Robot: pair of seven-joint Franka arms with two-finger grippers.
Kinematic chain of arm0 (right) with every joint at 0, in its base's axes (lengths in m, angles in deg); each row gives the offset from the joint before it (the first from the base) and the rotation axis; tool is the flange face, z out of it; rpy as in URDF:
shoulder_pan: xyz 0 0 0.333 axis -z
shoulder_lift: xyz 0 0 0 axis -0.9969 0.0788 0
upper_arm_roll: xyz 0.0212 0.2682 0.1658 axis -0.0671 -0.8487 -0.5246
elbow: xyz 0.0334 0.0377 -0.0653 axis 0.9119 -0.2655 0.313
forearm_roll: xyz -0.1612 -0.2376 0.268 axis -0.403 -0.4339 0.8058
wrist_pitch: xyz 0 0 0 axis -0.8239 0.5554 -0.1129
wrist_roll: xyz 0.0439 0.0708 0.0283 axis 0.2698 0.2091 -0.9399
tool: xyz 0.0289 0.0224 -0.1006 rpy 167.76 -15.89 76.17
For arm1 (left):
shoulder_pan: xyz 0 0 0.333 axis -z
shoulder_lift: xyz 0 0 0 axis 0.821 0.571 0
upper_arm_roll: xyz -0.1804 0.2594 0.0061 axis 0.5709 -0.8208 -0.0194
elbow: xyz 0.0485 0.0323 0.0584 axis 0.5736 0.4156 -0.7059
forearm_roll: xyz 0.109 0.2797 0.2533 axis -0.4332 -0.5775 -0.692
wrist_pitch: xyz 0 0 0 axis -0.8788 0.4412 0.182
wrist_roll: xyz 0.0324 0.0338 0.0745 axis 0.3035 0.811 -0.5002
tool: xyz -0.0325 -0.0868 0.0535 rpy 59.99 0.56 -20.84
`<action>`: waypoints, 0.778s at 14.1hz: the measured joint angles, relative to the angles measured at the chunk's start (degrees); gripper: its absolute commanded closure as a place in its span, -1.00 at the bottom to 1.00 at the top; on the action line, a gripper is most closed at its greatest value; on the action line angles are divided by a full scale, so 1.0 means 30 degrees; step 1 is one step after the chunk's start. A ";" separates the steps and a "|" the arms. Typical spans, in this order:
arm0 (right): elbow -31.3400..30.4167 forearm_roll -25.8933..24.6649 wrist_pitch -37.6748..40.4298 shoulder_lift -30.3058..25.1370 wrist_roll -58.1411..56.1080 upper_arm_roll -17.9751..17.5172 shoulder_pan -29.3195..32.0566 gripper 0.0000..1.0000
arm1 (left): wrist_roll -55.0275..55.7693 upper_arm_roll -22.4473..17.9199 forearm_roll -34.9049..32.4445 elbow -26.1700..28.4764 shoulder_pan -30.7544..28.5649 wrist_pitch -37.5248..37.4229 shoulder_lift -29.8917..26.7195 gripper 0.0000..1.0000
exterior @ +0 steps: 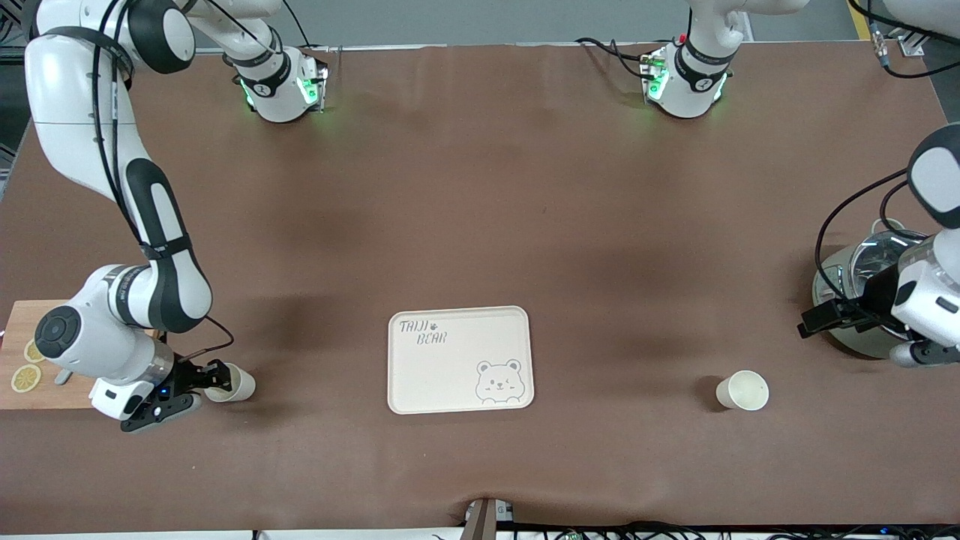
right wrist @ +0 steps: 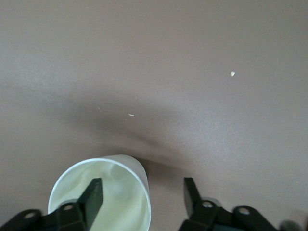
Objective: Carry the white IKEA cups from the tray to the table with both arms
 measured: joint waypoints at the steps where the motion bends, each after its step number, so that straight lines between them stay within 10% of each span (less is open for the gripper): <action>1: 0.0116 0.0008 0.0013 -0.0019 0.0012 -0.0021 0.0000 -1.00 | 0.0000 0.0043 -0.0311 0.0004 0.0066 -0.0600 -0.0427 -1.00; 11: 0.3088 0.0016 0.8901 -0.3175 0.2273 -0.0125 -0.0031 -1.00 | 0.0038 0.0161 -0.1317 0.0147 0.0297 -0.5428 -0.4897 -1.00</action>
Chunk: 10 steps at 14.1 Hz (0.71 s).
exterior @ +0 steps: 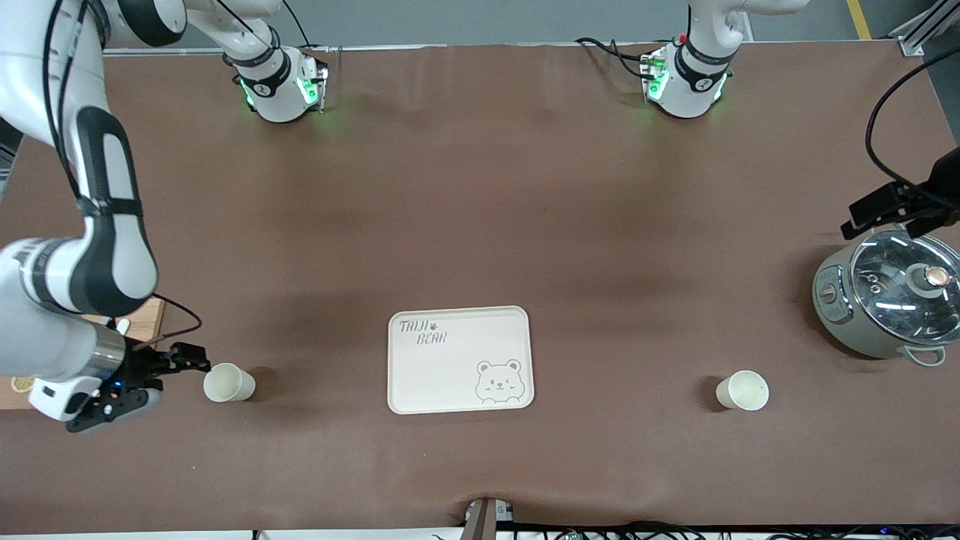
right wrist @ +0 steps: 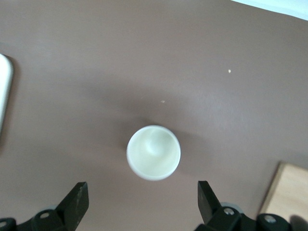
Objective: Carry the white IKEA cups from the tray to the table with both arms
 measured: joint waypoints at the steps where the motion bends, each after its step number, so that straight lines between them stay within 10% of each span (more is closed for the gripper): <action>1: 0.0138 -0.0018 0.1271 -0.0742 0.0703 0.0010 -0.0001 -1.00 | 0.0037 0.0045 -0.0022 0.0021 0.0001 -0.0153 -0.0258 -1.00; 10: 0.0490 -0.1754 1.0437 -0.9157 0.5739 0.0454 0.0179 -1.00 | 0.0367 0.0207 -0.0210 0.0139 -0.0079 -0.0389 -0.0563 -1.00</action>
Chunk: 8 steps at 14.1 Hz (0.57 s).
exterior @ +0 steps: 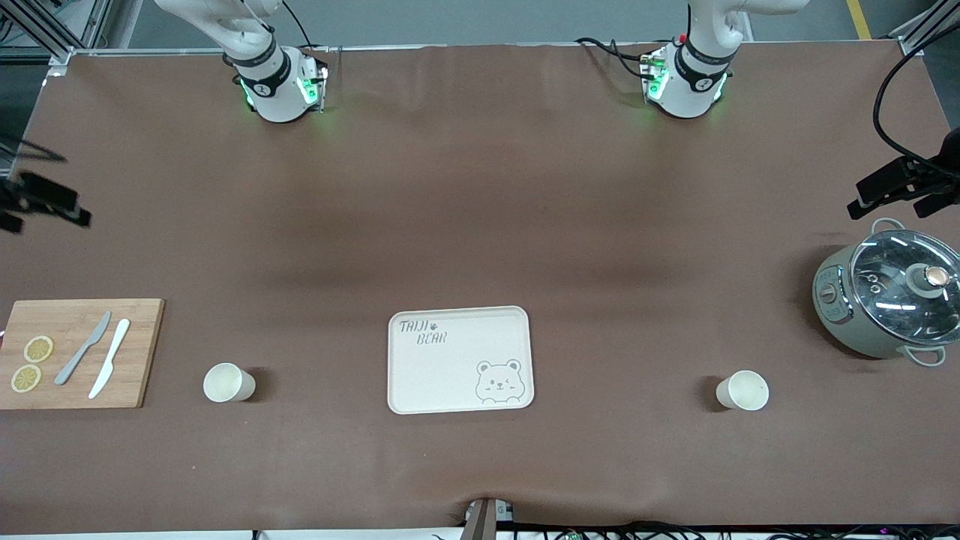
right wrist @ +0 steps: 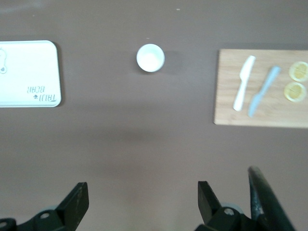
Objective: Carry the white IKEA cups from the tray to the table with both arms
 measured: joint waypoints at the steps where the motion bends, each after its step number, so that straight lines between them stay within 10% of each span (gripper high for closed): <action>1: -0.0295 -0.0263 0.0098 -0.0617 0.0202 -0.0011 -0.0001 -1.00 | 0.0004 0.0066 -0.0017 -0.0010 -0.0081 0.0003 0.0000 -1.00; 8: -0.5510 -0.0531 -0.3839 -0.1366 0.0418 0.0103 0.0281 -1.00 | 0.0072 0.3531 -0.0648 -0.0095 -0.3011 0.0046 0.0090 -1.00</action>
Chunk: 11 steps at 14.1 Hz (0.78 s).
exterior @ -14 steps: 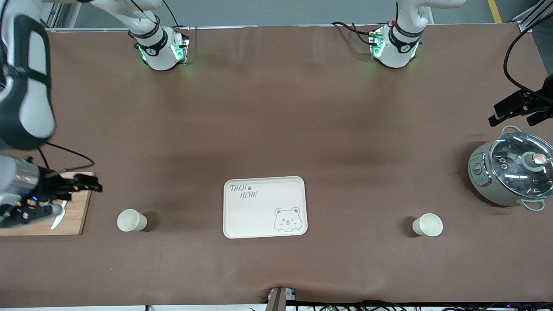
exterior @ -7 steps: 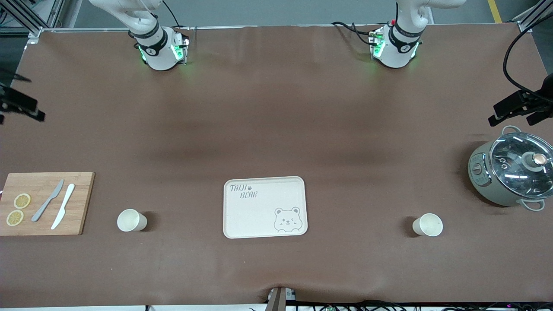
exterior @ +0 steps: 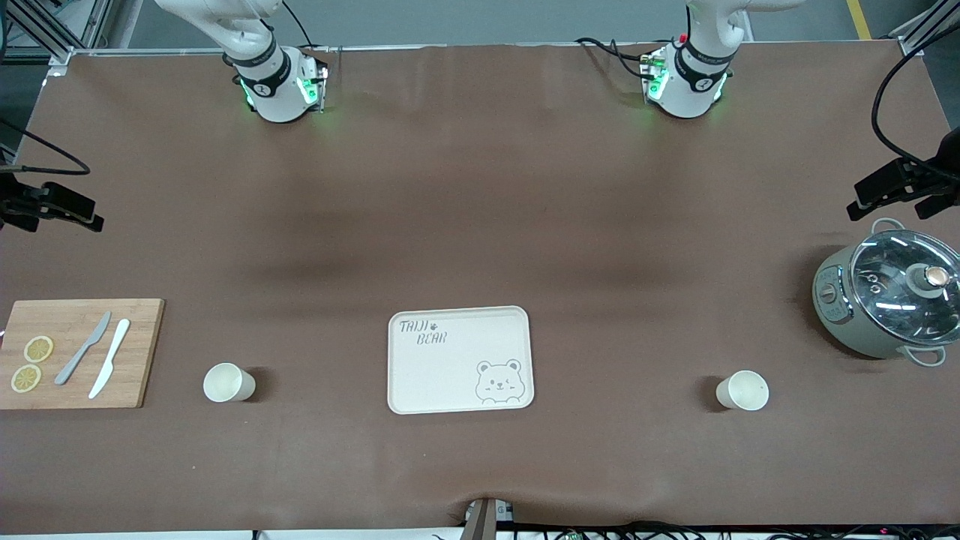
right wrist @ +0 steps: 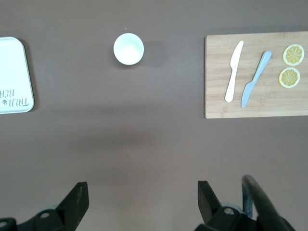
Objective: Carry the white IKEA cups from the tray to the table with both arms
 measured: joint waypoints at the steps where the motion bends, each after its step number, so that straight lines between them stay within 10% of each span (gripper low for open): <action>1: -0.0006 0.0000 0.0037 -0.0087 0.0002 0.0000 0.0002 -1.00 | 0.0019 0.0090 -0.0002 -0.0027 0.0000 0.0038 0.0015 -1.00; 11: -0.0080 -0.0001 0.0101 -0.0452 0.0019 0.0006 0.0206 -1.00 | 0.0064 0.0174 -0.0743 -0.1327 -0.0019 0.0162 0.0889 -1.00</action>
